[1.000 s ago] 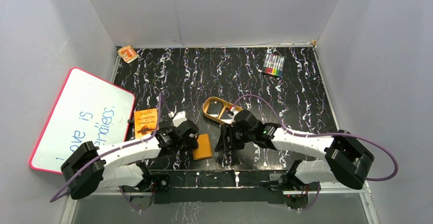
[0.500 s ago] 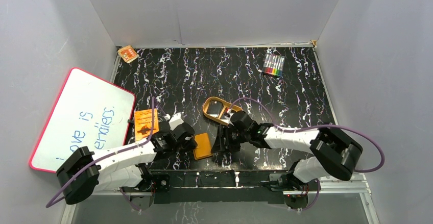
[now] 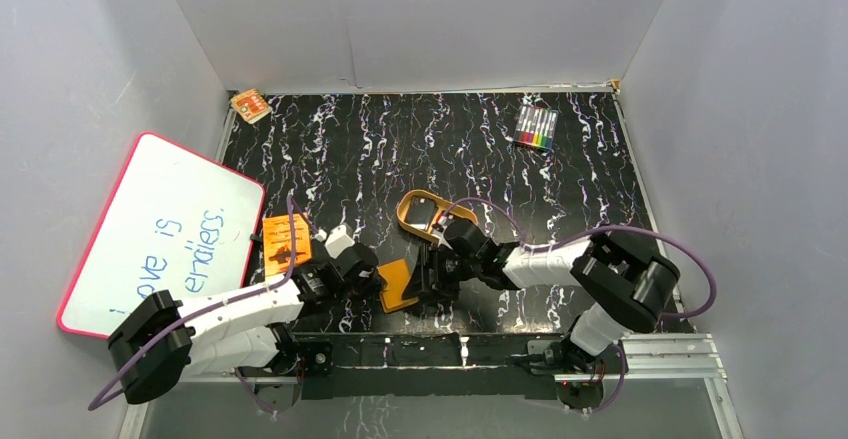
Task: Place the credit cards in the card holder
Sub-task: Pick up the card holder from the center of the board.
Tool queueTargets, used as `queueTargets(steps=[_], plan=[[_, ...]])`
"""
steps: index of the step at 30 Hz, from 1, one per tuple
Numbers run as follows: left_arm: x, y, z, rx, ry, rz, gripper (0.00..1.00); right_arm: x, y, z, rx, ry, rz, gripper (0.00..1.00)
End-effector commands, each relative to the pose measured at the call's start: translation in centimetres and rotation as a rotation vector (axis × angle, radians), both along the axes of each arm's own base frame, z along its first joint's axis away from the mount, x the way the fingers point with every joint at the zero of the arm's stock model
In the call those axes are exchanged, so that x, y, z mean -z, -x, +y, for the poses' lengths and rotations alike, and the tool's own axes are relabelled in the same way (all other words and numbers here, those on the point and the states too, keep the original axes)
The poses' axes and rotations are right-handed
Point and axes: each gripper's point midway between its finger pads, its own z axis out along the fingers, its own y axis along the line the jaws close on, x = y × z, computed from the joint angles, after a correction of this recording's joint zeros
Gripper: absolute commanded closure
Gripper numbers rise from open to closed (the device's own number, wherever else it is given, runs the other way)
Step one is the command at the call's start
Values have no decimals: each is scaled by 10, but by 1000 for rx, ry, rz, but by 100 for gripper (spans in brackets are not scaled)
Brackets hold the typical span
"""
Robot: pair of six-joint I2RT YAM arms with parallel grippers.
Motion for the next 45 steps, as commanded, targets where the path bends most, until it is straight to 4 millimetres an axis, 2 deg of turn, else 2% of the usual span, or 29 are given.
queueTargets(steps=[1,14,20,23,29,31,32,33,35,39,41,45], plan=[[59,53,83,-34,-322,214,100,4,-3,8,51,-53,57,30],[63,62,87,-75,-284,242,100,11,-6,19,132,-128,124,35],[65,64,87,-73,-287,253,100,9,-7,32,115,-159,109,45],[65,64,87,-73,-284,251,100,6,-6,35,104,-175,100,53],[64,64,87,-74,-281,251,100,-7,-7,38,82,-202,45,86],[57,63,85,-84,-275,249,100,-13,-8,38,64,-190,17,95],[50,60,81,-79,-264,239,93,-17,-8,38,53,-182,-2,100],[40,56,77,-70,-249,223,79,-23,-9,37,37,-177,-35,100],[9,42,65,-55,-202,154,66,-37,-9,32,2,-162,-98,100],[-47,22,62,-71,-177,33,59,-71,-13,15,-82,-75,-258,100],[-76,15,64,-80,-171,-16,52,-91,-17,3,-104,-28,-342,100],[-148,-4,65,-114,-101,-168,38,-141,-39,-25,-142,89,-589,100]])
